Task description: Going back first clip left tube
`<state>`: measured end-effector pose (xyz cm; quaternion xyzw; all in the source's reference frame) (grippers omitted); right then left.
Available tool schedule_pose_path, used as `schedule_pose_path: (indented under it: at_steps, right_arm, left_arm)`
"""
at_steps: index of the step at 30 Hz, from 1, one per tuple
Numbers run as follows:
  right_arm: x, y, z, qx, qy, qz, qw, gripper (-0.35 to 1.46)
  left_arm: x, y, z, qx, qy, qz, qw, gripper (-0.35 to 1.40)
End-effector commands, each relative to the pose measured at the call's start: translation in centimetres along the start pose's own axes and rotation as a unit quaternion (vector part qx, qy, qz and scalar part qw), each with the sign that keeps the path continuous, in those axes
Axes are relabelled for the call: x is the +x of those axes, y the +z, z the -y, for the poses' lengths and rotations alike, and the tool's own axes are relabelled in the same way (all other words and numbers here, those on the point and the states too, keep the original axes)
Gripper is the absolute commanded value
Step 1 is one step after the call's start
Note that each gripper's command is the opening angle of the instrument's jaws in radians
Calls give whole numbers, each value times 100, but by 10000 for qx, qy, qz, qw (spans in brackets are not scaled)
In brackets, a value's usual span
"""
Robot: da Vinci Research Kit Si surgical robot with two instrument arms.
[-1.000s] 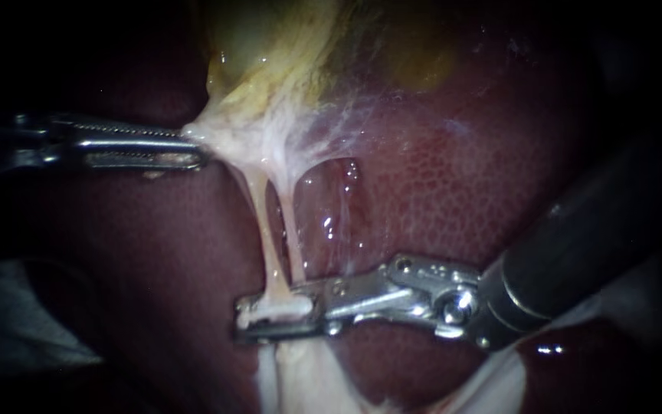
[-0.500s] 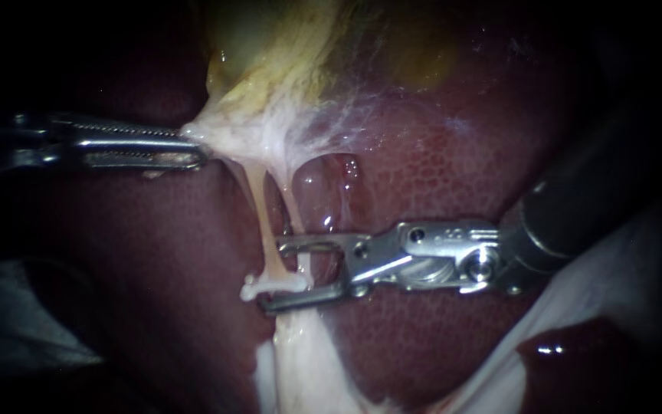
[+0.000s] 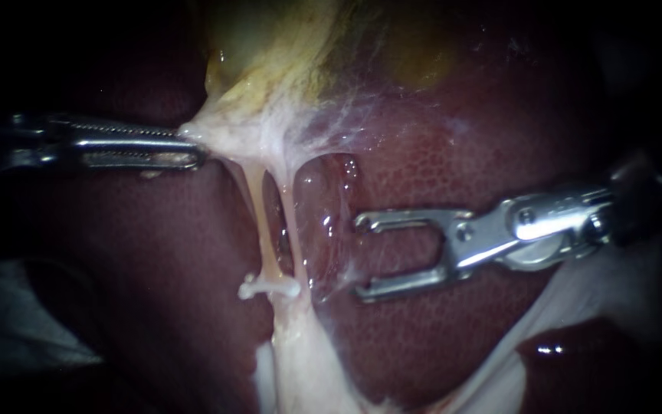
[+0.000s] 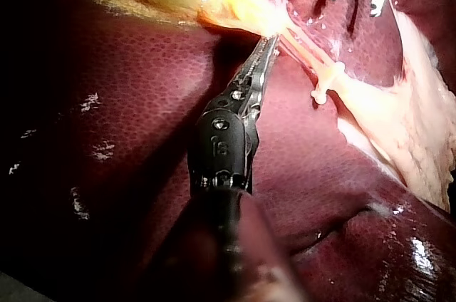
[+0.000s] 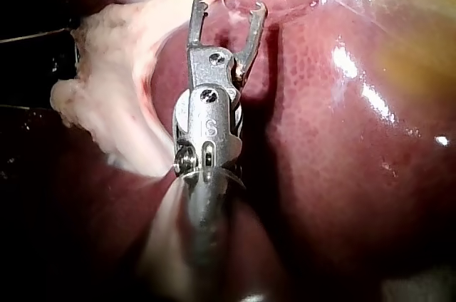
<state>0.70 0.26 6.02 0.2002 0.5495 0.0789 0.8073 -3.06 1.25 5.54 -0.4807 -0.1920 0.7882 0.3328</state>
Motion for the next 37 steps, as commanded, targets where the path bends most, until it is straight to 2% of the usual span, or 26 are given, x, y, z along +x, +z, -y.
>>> schedule_pose_path:
  at_steps: [1,6,10,19,23,29,37]
  right_arm:
    - [0,-6,0,-17,-4,14,10000,50]
    - [-3,-17,0,-37,-13,39,10000,50]
    - [-4,-18,0,-35,-14,39,10000,50]
    - [-5,-22,1,-26,-18,38,10000,50]
    - [-6,-23,2,-22,-20,38,10000,50]
    - [-6,-24,3,-18,-21,38,10000,50]
    - [-5,-23,4,-17,-22,37,10000,50]
  left_arm:
    - [-1,1,1,0,-2,1,10000,-35]
    - [-2,4,6,0,3,15,10000,-35]
    - [-9,13,11,18,21,10,10000,-35]
    - [-25,54,26,40,73,-6,10000,-35]
    - [-30,66,33,39,91,-10,10000,-35]
    - [-30,71,33,36,92,-11,10000,-35]
    - [-31,67,32,26,92,-9,10000,-35]
